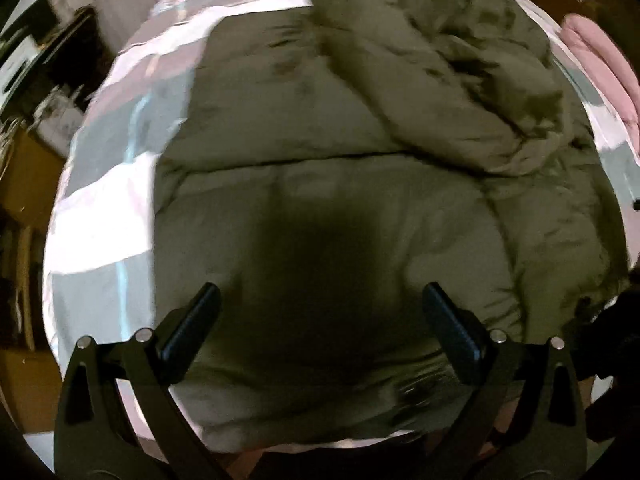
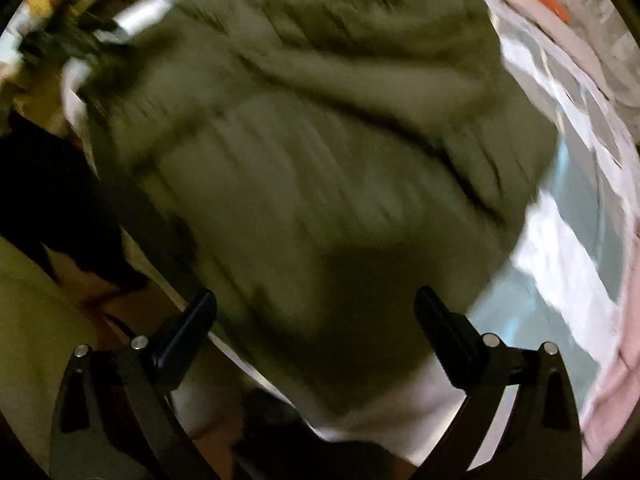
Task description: Fold large clothes
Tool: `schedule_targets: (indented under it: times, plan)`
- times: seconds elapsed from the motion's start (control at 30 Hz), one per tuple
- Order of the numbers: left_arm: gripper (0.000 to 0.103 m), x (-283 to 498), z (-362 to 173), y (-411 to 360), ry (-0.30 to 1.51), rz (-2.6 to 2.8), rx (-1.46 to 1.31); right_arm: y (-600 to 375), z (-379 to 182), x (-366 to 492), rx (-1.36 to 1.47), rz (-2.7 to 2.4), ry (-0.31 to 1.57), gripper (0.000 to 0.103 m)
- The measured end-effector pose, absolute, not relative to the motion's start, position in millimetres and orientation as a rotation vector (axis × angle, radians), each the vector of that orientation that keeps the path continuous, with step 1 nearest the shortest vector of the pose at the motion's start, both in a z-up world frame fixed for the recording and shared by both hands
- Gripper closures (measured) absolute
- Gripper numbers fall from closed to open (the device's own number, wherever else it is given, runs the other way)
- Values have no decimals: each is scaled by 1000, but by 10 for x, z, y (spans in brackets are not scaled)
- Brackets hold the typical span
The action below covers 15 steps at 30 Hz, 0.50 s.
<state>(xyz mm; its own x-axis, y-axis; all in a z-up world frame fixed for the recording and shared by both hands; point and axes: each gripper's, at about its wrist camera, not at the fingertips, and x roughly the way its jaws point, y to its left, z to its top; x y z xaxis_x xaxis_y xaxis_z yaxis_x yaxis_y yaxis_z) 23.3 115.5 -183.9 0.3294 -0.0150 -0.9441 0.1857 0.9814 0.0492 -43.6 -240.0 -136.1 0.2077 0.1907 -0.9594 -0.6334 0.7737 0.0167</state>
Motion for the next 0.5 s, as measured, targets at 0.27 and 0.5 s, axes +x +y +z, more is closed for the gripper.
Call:
schedule_targets:
  times: [0.27, 0.5]
  plan:
    - [2, 190, -2545, 1375, 1485, -36, 294, -2201, -2211, -365, -723, 439, 1452, 3]
    - [2, 217, -2575, 1507, 1509, 23, 229, -2590, -1816, -30, -435, 325, 1408, 3]
